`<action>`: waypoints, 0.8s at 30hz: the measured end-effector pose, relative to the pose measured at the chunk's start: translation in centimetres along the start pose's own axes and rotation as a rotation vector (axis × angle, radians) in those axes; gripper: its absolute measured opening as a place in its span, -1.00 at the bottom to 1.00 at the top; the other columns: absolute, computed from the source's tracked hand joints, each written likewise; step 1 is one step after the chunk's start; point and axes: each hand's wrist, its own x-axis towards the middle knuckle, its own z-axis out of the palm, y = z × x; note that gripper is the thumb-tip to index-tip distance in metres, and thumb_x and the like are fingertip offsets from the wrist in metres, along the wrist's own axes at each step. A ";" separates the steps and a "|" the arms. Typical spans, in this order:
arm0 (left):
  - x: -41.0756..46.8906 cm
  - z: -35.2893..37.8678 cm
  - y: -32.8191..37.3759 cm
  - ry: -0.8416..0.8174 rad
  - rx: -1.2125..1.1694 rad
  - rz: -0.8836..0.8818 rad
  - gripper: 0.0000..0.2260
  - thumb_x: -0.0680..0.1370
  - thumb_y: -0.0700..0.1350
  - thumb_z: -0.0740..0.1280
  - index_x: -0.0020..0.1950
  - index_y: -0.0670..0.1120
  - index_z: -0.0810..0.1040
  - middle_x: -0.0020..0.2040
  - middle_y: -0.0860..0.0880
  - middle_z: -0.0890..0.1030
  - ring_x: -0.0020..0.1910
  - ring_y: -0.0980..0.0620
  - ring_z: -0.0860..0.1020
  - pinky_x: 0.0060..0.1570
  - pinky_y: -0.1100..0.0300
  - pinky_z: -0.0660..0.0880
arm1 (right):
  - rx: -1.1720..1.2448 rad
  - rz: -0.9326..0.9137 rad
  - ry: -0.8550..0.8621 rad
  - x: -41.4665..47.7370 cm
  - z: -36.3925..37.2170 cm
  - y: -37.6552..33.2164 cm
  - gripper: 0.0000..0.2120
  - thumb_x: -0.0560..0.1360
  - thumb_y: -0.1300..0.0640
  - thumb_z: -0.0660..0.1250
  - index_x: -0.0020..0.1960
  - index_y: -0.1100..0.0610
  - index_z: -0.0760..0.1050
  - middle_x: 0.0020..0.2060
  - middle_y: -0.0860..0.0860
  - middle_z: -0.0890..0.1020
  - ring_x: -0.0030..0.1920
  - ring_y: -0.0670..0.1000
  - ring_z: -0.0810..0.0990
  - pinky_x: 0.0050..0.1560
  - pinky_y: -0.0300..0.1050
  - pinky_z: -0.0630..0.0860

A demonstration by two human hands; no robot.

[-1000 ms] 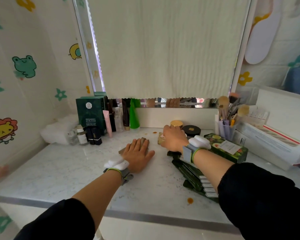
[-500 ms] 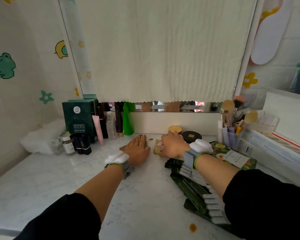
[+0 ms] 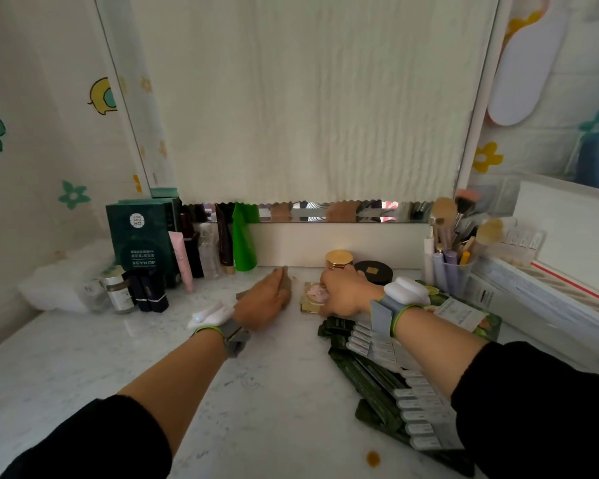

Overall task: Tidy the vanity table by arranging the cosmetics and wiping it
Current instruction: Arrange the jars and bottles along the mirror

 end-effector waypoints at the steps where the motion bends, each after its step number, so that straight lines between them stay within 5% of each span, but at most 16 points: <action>1: 0.6 -0.1 -0.1 0.003 0.022 -0.010 -0.47 0.68 -0.06 0.03 0.58 -0.11 -0.12 0.57 -0.12 0.06 0.53 -0.07 0.12 0.46 0.14 0.02 | -0.002 -0.006 -0.007 0.0 -0.1 0.1 -0.62 0.46 -0.03 0.40 0.13 0.21 0.47 -0.02 0.10 0.45 0.10 0.16 0.36 -0.02 -0.02 0.26; 10: 4.1 1.1 0.8 -0.050 0.260 0.091 -0.54 0.69 -0.02 -0.09 0.58 -0.05 -0.08 0.59 -0.05 -0.05 0.56 -0.06 -0.04 0.52 0.02 -0.02 | -0.002 -0.005 -0.051 0.6 -0.1 0.3 -0.74 0.48 0.09 0.37 0.09 0.22 0.47 -0.05 0.11 0.44 -0.01 0.13 0.33 0.00 -0.02 0.26; 15: 3.0 0.5 1.3 -0.060 0.080 0.236 -0.63 0.69 -0.13 0.02 0.49 0.04 0.31 0.49 -0.01 0.31 0.49 -0.05 0.23 0.43 0.12 0.16 | 0.022 0.007 -0.064 0.3 -0.3 0.2 -0.69 0.49 0.15 0.32 0.20 0.22 0.46 0.10 0.17 0.51 0.11 0.17 0.40 0.07 0.01 0.31; 21: 2.7 0.7 0.8 0.025 0.326 0.060 -0.54 0.68 0.00 -0.02 0.58 -0.01 0.00 0.58 -0.05 0.07 0.56 -0.11 0.00 0.50 -0.01 0.03 | 0.034 0.010 -0.075 0.0 -0.5 0.4 -0.64 0.49 0.24 0.28 0.28 0.26 0.44 0.18 0.21 0.48 0.18 0.21 0.44 0.21 0.06 0.41; 24: 3.6 0.7 1.8 -0.040 0.368 0.128 -0.53 0.68 -0.01 -0.05 0.58 -0.05 -0.07 0.59 -0.06 0.00 0.56 -0.11 -0.06 0.53 0.01 -0.04 | 0.037 0.006 -0.068 0.0 -0.4 0.5 -0.64 0.48 0.23 0.29 0.26 0.26 0.46 0.16 0.20 0.50 0.15 0.21 0.46 0.18 0.04 0.43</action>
